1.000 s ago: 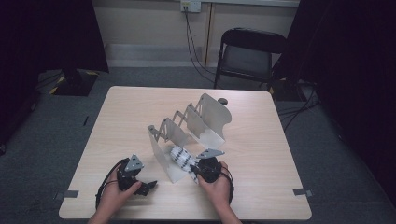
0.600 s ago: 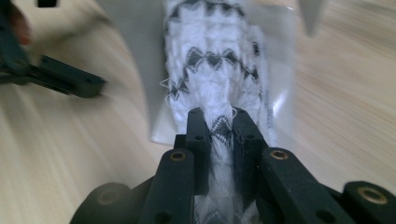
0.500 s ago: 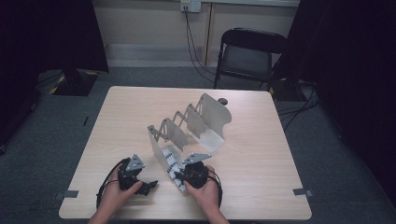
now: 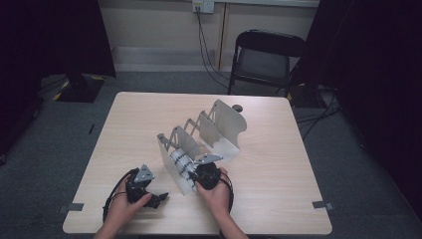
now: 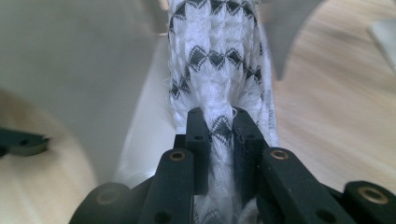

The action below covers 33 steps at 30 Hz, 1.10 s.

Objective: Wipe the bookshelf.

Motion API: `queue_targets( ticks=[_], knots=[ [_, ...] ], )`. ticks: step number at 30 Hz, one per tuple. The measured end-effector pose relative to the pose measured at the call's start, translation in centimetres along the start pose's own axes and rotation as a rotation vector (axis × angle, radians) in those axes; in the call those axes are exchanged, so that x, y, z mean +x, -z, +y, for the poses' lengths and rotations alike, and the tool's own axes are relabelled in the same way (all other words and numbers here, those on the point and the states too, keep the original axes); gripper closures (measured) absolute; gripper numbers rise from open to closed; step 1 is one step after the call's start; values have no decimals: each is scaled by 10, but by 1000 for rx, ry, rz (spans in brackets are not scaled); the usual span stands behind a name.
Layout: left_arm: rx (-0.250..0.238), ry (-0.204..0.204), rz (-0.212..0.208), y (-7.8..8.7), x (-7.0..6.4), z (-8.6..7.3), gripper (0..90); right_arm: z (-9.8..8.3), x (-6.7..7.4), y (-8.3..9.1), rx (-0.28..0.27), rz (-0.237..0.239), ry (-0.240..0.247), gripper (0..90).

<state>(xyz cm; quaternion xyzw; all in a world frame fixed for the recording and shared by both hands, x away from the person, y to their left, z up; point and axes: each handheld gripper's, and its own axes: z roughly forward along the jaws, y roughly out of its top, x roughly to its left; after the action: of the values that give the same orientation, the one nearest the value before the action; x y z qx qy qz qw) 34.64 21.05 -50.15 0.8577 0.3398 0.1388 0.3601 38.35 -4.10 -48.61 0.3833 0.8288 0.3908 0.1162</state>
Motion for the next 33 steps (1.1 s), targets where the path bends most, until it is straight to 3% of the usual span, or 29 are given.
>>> queue_targets(
  ticks=[6,12,33],
  knots=[
    [-1,0,-1,0,0,0,0,-2,-12,6,9,-60,4,791],
    [1,0,2,0,0,0,0,-6,-22,12,21,-72,-22,791],
    [2,-2,1,0,0,0,0,-31,-34,45,48,-52,-34,793]
  ],
)
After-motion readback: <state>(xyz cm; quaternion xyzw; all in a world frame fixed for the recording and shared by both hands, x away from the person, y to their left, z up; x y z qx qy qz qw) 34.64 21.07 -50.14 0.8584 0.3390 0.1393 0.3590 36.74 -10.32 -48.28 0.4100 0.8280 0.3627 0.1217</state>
